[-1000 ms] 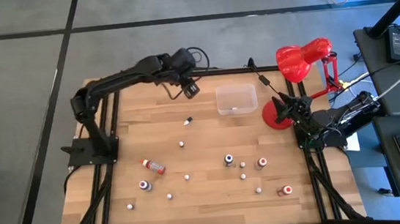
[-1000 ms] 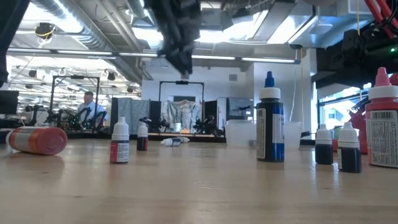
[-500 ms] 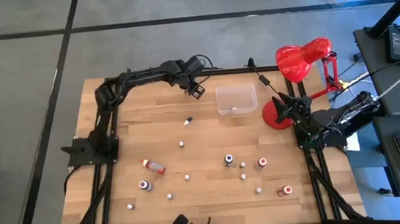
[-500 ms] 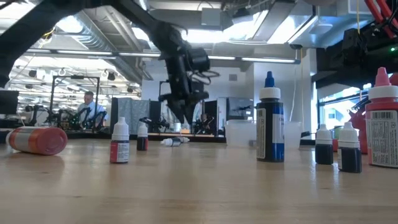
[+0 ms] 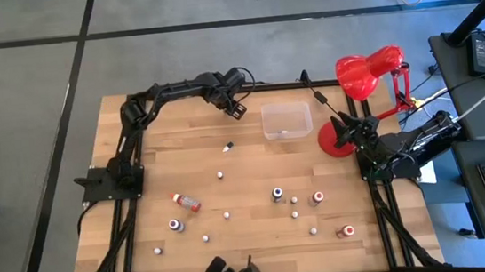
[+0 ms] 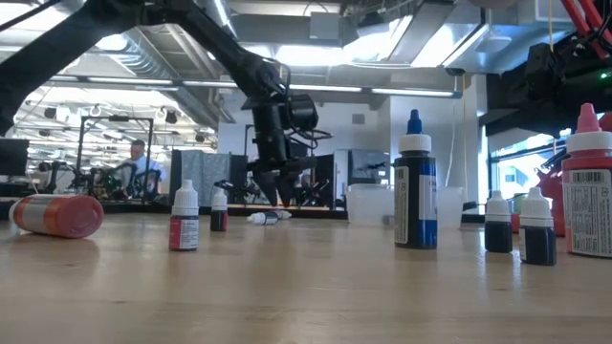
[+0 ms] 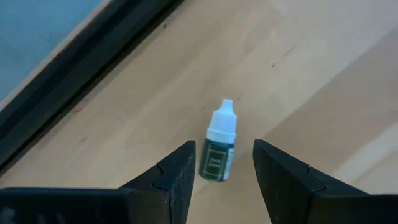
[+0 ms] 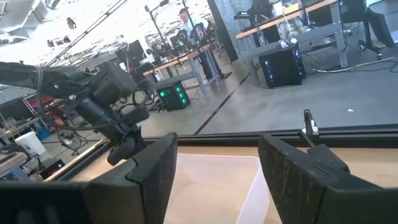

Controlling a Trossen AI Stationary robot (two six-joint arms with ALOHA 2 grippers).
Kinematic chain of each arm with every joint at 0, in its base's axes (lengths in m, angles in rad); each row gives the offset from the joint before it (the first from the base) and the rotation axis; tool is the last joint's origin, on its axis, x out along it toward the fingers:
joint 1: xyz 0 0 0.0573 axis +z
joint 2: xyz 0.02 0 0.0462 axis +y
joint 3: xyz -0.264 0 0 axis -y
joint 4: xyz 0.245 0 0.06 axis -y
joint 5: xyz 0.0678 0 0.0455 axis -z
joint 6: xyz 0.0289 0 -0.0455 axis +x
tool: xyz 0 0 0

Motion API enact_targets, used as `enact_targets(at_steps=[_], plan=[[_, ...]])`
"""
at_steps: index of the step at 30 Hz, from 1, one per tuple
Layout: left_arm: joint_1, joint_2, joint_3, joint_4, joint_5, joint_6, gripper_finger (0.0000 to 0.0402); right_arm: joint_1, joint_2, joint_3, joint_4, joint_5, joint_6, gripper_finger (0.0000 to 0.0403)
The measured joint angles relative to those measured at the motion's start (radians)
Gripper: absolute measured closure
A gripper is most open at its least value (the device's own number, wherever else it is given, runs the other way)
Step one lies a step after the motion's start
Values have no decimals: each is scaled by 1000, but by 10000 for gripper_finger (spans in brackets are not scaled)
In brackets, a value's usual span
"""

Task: Pick & Place food coloring
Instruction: Put the small dark green food coloring bottle in the transparent bin

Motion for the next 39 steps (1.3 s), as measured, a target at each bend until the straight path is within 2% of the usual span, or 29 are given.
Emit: enact_targets(at_steps=[18, 23, 27, 39], plan=[[6, 6, -8, -25, 25, 82, 245, 0, 0, 0, -2, 10, -3, 176], [12, 50, -5, -23, 73, 115, 245, 0, 0, 0, -2, 10, -3, 176], [11, 66, -2, -16, 69, 106, 245, 0, 0, 0, -2, 10, -3, 176], [10, 61, -5, 13, 55, 85, 316, 0, 0, 0, -2, 10, -4, 176]])
